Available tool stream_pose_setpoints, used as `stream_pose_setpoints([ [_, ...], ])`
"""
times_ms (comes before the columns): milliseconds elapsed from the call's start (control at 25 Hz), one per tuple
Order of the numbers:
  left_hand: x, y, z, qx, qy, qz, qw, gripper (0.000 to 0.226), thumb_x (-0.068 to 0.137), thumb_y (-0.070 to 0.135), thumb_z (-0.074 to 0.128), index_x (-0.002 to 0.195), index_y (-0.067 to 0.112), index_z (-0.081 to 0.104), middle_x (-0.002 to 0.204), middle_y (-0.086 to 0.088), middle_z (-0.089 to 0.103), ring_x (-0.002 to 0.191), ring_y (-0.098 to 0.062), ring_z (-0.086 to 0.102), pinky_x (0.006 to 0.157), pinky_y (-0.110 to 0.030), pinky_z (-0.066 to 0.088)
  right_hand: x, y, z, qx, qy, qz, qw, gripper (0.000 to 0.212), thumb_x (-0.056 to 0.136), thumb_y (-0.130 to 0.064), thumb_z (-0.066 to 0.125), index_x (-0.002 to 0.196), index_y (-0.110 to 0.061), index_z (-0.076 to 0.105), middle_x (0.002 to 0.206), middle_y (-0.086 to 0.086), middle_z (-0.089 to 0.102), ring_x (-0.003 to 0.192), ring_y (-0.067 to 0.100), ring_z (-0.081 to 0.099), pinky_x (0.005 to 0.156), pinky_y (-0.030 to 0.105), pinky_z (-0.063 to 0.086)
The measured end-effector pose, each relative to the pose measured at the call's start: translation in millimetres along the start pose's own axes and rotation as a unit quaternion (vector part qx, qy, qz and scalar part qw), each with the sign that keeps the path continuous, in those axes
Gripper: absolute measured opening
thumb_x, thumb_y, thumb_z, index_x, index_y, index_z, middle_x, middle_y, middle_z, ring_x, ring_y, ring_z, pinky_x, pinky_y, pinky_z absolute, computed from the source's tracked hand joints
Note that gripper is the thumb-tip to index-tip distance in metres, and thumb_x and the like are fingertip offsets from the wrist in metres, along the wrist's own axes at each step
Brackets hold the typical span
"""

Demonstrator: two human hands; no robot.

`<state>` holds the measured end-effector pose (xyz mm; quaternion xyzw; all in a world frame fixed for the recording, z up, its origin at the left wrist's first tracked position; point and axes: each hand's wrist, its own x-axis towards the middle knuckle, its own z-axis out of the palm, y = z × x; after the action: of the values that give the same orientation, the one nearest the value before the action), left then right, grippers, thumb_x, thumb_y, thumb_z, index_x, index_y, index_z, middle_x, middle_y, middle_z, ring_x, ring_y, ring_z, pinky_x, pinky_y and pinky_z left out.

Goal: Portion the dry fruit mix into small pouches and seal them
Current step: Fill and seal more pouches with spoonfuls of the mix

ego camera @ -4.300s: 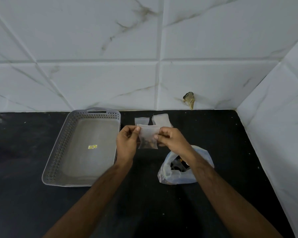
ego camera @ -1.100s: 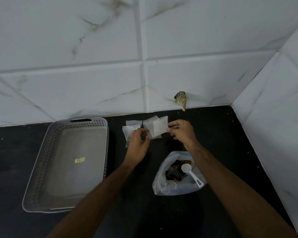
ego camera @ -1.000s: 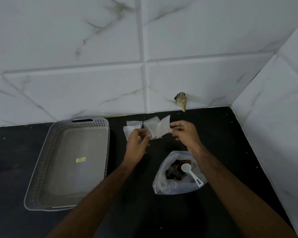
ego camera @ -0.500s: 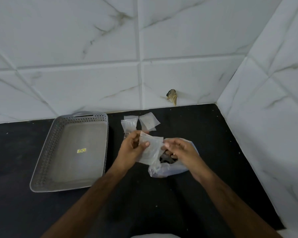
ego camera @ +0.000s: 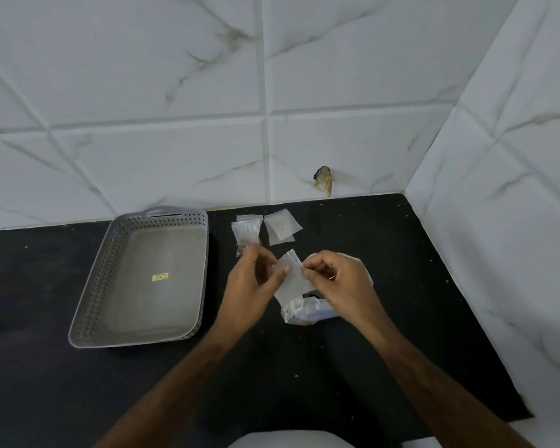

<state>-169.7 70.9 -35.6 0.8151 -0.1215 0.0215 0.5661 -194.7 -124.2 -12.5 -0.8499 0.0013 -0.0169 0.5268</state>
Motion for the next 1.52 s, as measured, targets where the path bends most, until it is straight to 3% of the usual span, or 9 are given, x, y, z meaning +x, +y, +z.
stream_pose_setpoints([
  [160,-2.8,6.0,11.9,-0.118,-0.093,-0.108,0.983,0.025,0.094,0.037,0.069,0.094,0.011,0.066,0.087,-0.007,0.07,0.079,-0.021,0.067,0.074,-0.037,0.057,-12.2,-5.6,9.2,-0.049,0.001,-0.051,0.998,0.006,0.093,-0.017,0.07,0.098,-0.015,0.073,0.087,-0.009,0.073,0.083,0.003,0.07,0.077,0.022,0.058],
  [480,-10.5,11.2,15.0,-0.128,-0.098,-0.07,0.984,0.009,0.098,0.008,0.062,0.099,0.0,0.065,0.086,0.0,0.069,0.079,-0.014,0.066,0.071,-0.023,0.054,-23.9,-2.0,2.1,0.067,-0.01,0.021,0.997,0.01,0.091,-0.019,0.075,0.101,-0.018,0.073,0.091,-0.006,0.075,0.09,0.008,0.072,0.082,0.026,0.059],
  [720,-19.4,16.4,15.3,-0.075,-0.09,-0.068,0.991,0.004,0.094,0.01,0.069,0.09,0.011,0.07,0.085,-0.004,0.071,0.08,-0.02,0.069,0.073,-0.036,0.059,-27.0,-0.5,1.5,0.069,-0.002,0.06,0.996,0.004,0.09,-0.013,0.075,0.093,-0.013,0.074,0.085,-0.002,0.075,0.083,0.008,0.072,0.078,0.025,0.059],
  [1040,-26.1,19.3,13.3,0.088,-0.046,-0.113,0.989,0.012,0.086,0.017,0.072,0.079,0.022,0.063,0.075,0.007,0.068,0.069,-0.008,0.064,0.066,-0.031,0.058,-29.1,3.9,-8.1,-0.178,0.014,0.013,0.984,0.003,0.093,-0.019,0.069,0.094,-0.021,0.068,0.084,-0.01,0.069,0.077,0.003,0.065,0.074,0.017,0.055],
  [1160,-25.2,25.9,16.9,-0.008,-0.092,-0.109,0.99,0.011,0.09,0.017,0.07,0.08,0.019,0.065,0.079,0.003,0.068,0.075,-0.015,0.066,0.072,-0.037,0.057,-30.6,4.3,-0.4,-0.258,0.015,-0.049,0.965,0.003,0.096,-0.023,0.065,0.098,-0.021,0.065,0.085,-0.009,0.067,0.077,0.004,0.064,0.073,0.02,0.053],
  [1240,-26.2,27.7,17.3,-0.082,-0.092,-0.044,0.991,0.003,0.092,0.018,0.067,0.09,0.016,0.067,0.092,-0.004,0.067,0.088,-0.025,0.066,0.08,-0.041,0.056,-28.9,2.0,1.2,-0.178,0.014,-0.045,0.983,0.003,0.094,-0.017,0.067,0.093,-0.019,0.065,0.082,-0.009,0.067,0.075,0.004,0.065,0.071,0.022,0.055],
  [1360,-24.1,11.3,12.2,-0.011,0.023,0.031,0.999,0.02,0.091,0.023,0.068,0.109,0.024,0.063,0.113,0.006,0.056,0.107,-0.019,0.059,0.081,-0.026,0.053,-24.2,-2.6,-5.9,0.005,-0.02,0.064,0.998,0.01,0.09,-0.01,0.072,0.09,-0.018,0.066,0.084,-0.003,0.071,0.081,0.004,0.069,0.075,0.022,0.057],
  [1440,-23.8,10.2,7.7,-0.097,0.023,-0.096,0.99,0.024,0.096,0.03,0.066,0.12,0.026,0.06,0.122,0.005,0.059,0.111,-0.014,0.062,0.079,-0.023,0.055,-21.4,-2.1,-11.5,0.084,-0.04,0.099,0.991,0.011,0.091,-0.007,0.071,0.091,-0.017,0.066,0.087,0.002,0.074,0.085,0.013,0.072,0.08,0.028,0.06],
  [1520,-23.5,9.4,7.5,-0.233,-0.033,-0.239,0.942,0.025,0.1,0.027,0.061,0.123,0.016,0.062,0.119,-0.003,0.069,0.102,-0.015,0.069,0.071,-0.023,0.056,-20.5,-0.6,-14.9,0.129,-0.053,0.111,0.984,0.012,0.094,-0.005,0.067,0.094,-0.017,0.065,0.089,0.003,0.074,0.088,0.02,0.073,0.081,0.032,0.06],
])
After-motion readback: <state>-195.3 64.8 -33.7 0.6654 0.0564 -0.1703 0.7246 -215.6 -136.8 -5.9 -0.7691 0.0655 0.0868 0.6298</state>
